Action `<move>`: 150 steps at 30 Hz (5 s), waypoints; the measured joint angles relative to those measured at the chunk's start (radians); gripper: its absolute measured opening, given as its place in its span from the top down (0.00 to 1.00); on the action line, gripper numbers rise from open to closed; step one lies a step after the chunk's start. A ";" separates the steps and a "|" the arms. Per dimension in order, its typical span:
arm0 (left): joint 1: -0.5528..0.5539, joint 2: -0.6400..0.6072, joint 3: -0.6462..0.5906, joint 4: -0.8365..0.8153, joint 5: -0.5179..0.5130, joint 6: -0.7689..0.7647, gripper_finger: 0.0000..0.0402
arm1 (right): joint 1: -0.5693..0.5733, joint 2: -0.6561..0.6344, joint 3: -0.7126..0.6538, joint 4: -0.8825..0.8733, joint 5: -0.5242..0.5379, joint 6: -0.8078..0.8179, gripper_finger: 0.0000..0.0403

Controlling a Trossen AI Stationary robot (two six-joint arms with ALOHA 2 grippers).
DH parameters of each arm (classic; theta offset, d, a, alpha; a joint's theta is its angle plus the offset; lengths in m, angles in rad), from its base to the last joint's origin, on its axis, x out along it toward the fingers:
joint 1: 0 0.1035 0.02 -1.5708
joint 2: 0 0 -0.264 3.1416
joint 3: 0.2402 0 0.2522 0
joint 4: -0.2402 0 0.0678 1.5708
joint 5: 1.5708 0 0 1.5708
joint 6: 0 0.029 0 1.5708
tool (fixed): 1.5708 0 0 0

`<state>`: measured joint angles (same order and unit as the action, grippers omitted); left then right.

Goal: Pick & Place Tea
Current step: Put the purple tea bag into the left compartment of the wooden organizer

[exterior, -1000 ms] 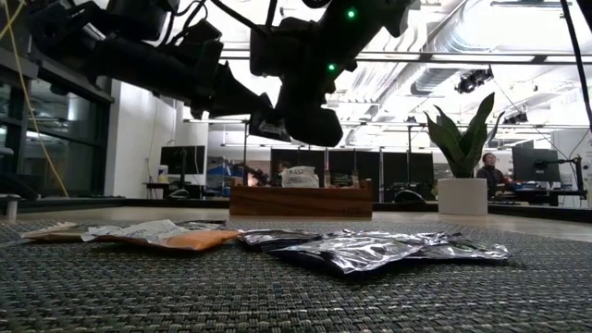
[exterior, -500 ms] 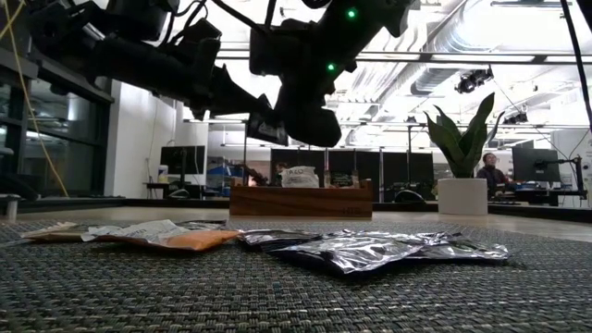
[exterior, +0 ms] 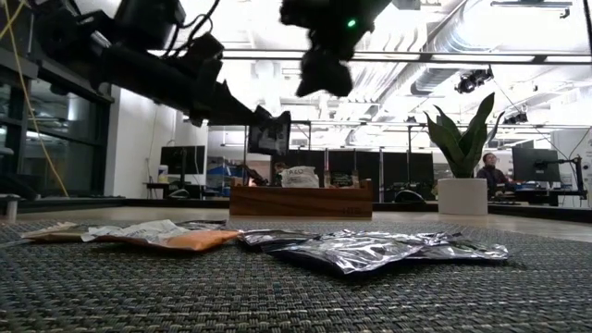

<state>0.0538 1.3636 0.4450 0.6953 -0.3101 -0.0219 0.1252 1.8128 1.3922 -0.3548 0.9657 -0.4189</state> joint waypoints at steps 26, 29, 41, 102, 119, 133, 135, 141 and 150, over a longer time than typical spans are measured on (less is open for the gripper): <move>0.534 -0.002 -0.006 -0.008 0.634 0.150 1.00 | -0.072 -0.133 0.000 -0.369 -0.312 0.376 0.46; 0.561 0.012 -0.006 0.010 0.664 0.150 1.00 | -0.072 -0.133 0.000 -0.341 -0.327 0.369 0.47; 0.607 0.174 0.084 0.090 0.774 0.146 1.00 | -0.072 -0.133 0.000 -0.301 -0.373 0.351 0.48; 0.606 0.162 0.119 -0.047 0.710 0.058 0.62 | -0.072 -0.132 0.000 -0.324 -0.576 0.360 0.48; 0.289 -0.002 0.056 -0.270 0.588 0.072 0.62 | -0.020 0.004 -0.001 -0.378 -0.782 0.395 0.49; -0.134 -0.002 -0.094 0.018 0.239 -0.130 0.62 | 0.124 -0.162 -0.373 -0.167 -0.782 0.670 0.49; -0.186 0.007 -0.078 0.023 0.189 -0.139 0.62 | 0.147 -0.196 -0.410 -0.122 -0.775 0.706 0.49; -0.292 0.038 -0.027 0.026 0.063 -0.148 0.62 | 0.214 -0.270 -0.504 -0.036 -0.770 0.818 0.49; -0.358 0.196 0.109 0.010 0.059 -0.140 0.62 | 0.338 -0.290 -0.633 0.112 -0.751 0.947 0.49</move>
<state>-0.3038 1.5597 0.5541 0.7051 -0.2509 -0.1616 0.4633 1.5227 0.7590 -0.2431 0.2152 0.5285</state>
